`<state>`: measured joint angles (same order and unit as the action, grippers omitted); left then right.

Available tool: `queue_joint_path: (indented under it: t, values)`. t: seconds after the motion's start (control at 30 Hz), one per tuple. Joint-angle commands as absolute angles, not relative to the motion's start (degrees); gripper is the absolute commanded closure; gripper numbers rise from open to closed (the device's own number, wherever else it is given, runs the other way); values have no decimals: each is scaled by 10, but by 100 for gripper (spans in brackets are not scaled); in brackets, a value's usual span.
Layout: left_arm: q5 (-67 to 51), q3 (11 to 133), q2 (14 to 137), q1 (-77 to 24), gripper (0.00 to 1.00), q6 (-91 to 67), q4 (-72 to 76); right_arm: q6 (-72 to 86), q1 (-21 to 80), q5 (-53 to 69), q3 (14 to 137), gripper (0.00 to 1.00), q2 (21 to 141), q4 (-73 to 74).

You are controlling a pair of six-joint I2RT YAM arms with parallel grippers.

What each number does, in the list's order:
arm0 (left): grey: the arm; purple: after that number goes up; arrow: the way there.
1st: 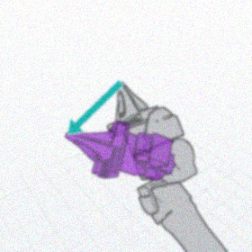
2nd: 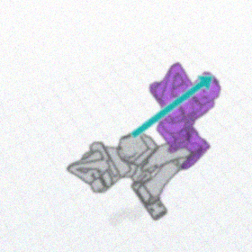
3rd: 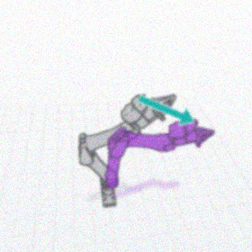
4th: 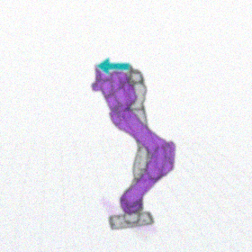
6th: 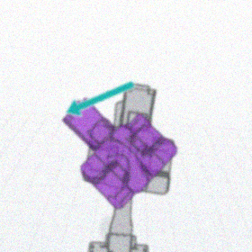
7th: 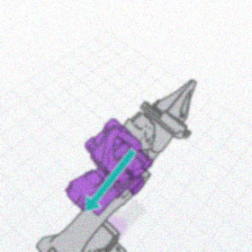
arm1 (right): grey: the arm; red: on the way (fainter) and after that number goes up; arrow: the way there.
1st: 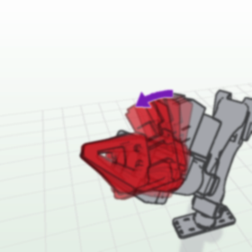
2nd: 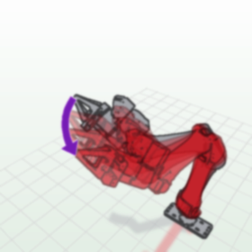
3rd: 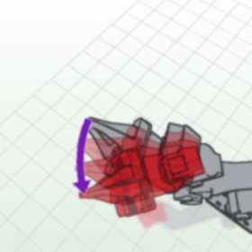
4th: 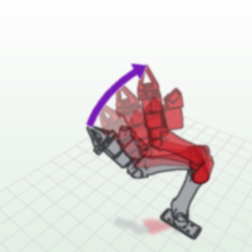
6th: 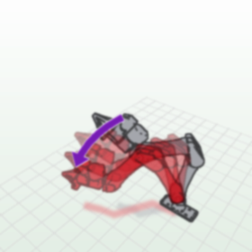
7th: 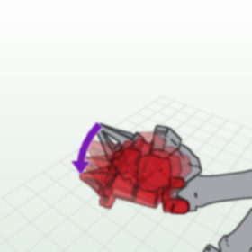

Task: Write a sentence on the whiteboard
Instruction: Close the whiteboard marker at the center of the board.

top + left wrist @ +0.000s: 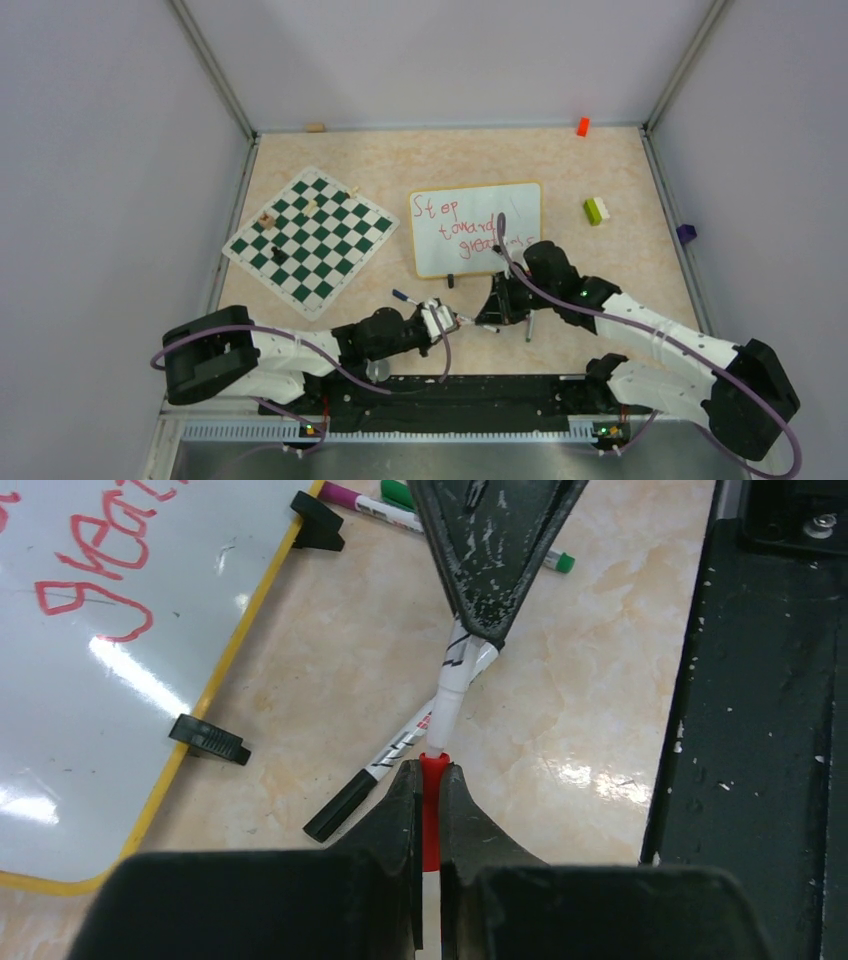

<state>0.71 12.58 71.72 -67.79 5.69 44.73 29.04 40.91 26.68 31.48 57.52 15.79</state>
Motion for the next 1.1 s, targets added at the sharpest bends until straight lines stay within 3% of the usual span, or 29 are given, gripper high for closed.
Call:
queue_joint_path:
  t: [0.0, 0.23, 0.43, 0.73, 1.07]
  values:
    - [-32, 162, 717, -702, 100, 96, 420, 278, 416, 287, 318, 100, 591, 132]
    - [-9, 215, 720, -731, 100, 129, 397, 268, 416, 308, 337, 100, 614, 134]
    - [-25, 200, 736, -731, 100, 119, 566, 268, 416, 324, 340, 100, 611, 148]
    - [-72, 243, 817, -731, 100, 107, 696, 278, 416, 312, 333, 100, 590, 169]
    - [-48, 358, 943, -744, 100, 103, 617, 240, 424, 166, 423, 100, 618, 334]
